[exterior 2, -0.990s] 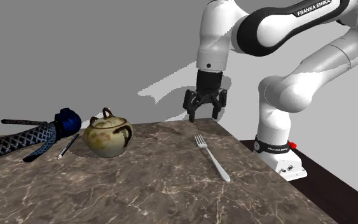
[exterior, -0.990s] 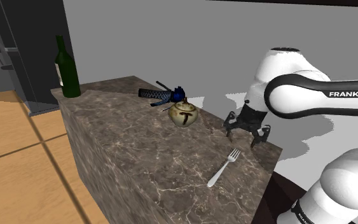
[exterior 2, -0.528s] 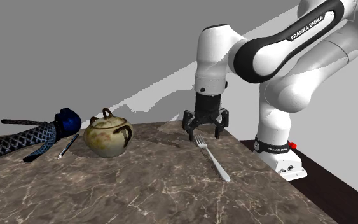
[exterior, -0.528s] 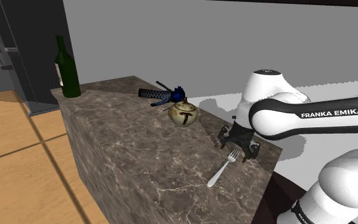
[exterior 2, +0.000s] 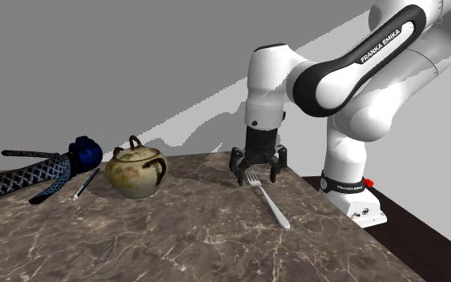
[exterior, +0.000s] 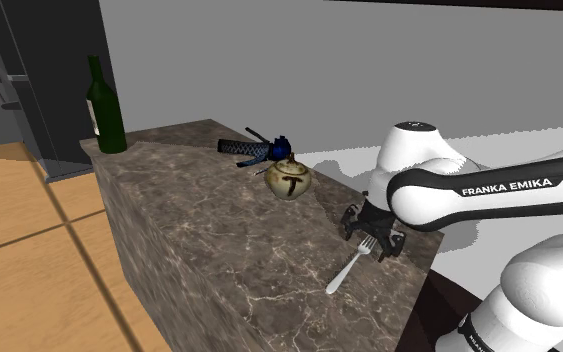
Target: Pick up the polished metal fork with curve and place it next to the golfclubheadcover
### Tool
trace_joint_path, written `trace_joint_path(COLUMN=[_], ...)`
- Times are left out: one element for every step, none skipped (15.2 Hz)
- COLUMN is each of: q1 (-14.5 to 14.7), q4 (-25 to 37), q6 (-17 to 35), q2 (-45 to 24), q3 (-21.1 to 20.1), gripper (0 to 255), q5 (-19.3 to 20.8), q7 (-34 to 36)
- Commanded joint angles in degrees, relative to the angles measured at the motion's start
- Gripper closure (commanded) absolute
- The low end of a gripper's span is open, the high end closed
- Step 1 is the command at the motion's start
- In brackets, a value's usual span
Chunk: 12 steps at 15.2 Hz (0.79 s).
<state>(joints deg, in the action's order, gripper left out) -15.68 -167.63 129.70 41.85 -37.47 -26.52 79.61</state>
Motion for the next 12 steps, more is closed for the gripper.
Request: trace_joint_path(q1=[0.0, 0.0, 0.0, 0.0, 0.0, 0.0, 0.0, 0.0, 0.0, 0.0, 0.0, 0.0], q4=[0.0, 0.0, 0.0, 0.0, 0.0, 0.0, 0.0, 0.0, 0.0, 0.0, 0.0, 0.0], q6=[0.1, 0.1, 0.0, 0.0, 0.0, 0.0, 0.0, 0.0, 0.0, 0.1, 0.1, 0.1], q2=[-0.1, -0.1, 0.0, 0.0, 0.0, 0.0, 0.0, 0.0, 0.0, 0.0, 0.0, 0.0], q3=[0.0, 0.0, 0.0, 0.0, 0.0, 0.0, 0.0, 0.0, 0.0, 0.0, -0.1, -0.1], gripper=[0, 0, 0, 255, 255, 255, 255, 255, 255, 255, 255, 255], q5=[0.0, 0.0, 0.0, 0.0, 0.0, 0.0, 0.0, 0.0, 0.0, 0.0, -0.1, -0.1], q7=[0.0, 0.0, 0.0, 0.0, 0.0, 0.0, 0.0, 0.0, 0.0, 0.0, 0.0, 0.0])
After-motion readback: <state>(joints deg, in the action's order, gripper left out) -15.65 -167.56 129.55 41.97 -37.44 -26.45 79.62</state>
